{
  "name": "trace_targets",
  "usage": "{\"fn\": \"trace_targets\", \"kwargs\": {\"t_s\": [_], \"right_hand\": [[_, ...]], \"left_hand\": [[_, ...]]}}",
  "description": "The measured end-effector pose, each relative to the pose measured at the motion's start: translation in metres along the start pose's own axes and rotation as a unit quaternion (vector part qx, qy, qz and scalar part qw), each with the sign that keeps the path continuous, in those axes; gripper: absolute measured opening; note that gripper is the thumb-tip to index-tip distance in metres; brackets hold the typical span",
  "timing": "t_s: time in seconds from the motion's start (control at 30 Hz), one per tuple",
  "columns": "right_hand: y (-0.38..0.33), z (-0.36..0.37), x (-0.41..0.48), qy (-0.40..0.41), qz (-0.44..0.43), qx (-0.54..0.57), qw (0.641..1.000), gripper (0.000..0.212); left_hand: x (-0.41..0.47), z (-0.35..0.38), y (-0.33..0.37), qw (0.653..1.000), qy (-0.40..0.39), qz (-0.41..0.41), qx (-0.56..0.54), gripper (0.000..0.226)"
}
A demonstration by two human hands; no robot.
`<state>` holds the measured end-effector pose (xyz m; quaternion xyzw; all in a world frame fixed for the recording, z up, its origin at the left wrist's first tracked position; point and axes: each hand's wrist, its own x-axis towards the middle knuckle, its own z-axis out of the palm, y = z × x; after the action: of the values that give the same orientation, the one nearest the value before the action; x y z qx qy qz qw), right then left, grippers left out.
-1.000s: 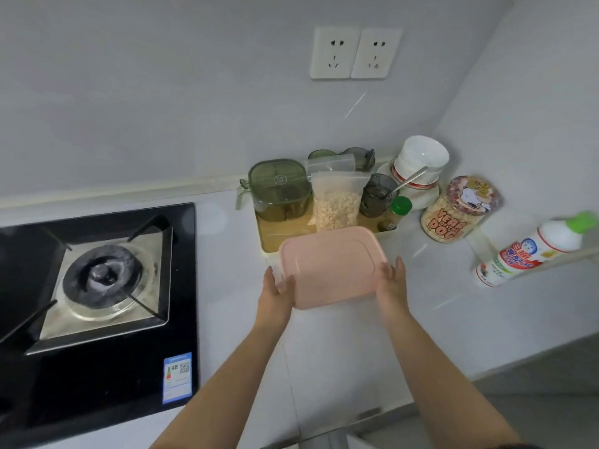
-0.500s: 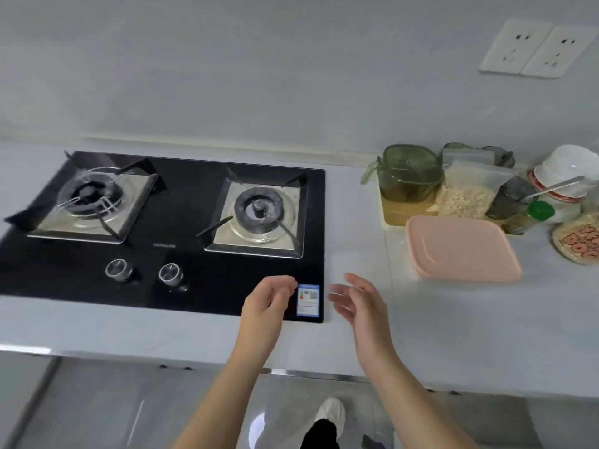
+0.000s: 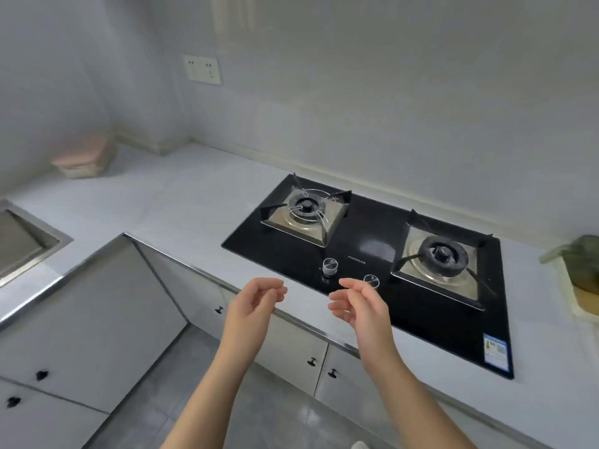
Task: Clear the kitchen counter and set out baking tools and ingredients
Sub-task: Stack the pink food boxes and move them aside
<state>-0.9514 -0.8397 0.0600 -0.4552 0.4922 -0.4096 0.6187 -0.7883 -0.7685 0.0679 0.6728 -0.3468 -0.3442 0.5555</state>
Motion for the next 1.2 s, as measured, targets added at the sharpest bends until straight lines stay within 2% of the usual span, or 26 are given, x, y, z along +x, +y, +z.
{"fn": "trace_targets", "kwargs": {"t_s": [0.27, 0.43, 0.57, 0.87, 1.0, 1.2], "right_hand": [[-0.005, 0.113, 0.024, -0.083, -0.017, -0.028, 0.996, 0.024], [0.012, 0.186, 0.076, -0.096, -0.003, -0.036, 0.995, 0.024], [0.021, 0.266, 0.125, -0.121, 0.016, -0.029, 0.992, 0.022], [0.014, 0.481, 0.212, -0.265, 0.074, -0.067, 0.959, 0.024], [0.018, 0.56, 0.251, -0.292, 0.086, -0.099, 0.947, 0.023], [0.021, 0.692, 0.329, -0.276, 0.081, -0.171, 0.942, 0.024]], "left_hand": [[0.049, -0.09, -0.012, 0.999, 0.045, 0.004, -0.026, 0.026], [0.115, -0.152, -0.034, 0.998, 0.061, -0.01, -0.018, 0.025], [0.172, -0.212, -0.054, 0.995, 0.091, -0.034, -0.025, 0.025], [0.299, -0.364, -0.08, 0.976, 0.212, -0.052, -0.002, 0.025], [0.366, -0.427, -0.098, 0.97, 0.225, -0.084, 0.041, 0.025], [0.5, -0.52, -0.112, 0.967, 0.184, -0.105, 0.139, 0.022]]}}
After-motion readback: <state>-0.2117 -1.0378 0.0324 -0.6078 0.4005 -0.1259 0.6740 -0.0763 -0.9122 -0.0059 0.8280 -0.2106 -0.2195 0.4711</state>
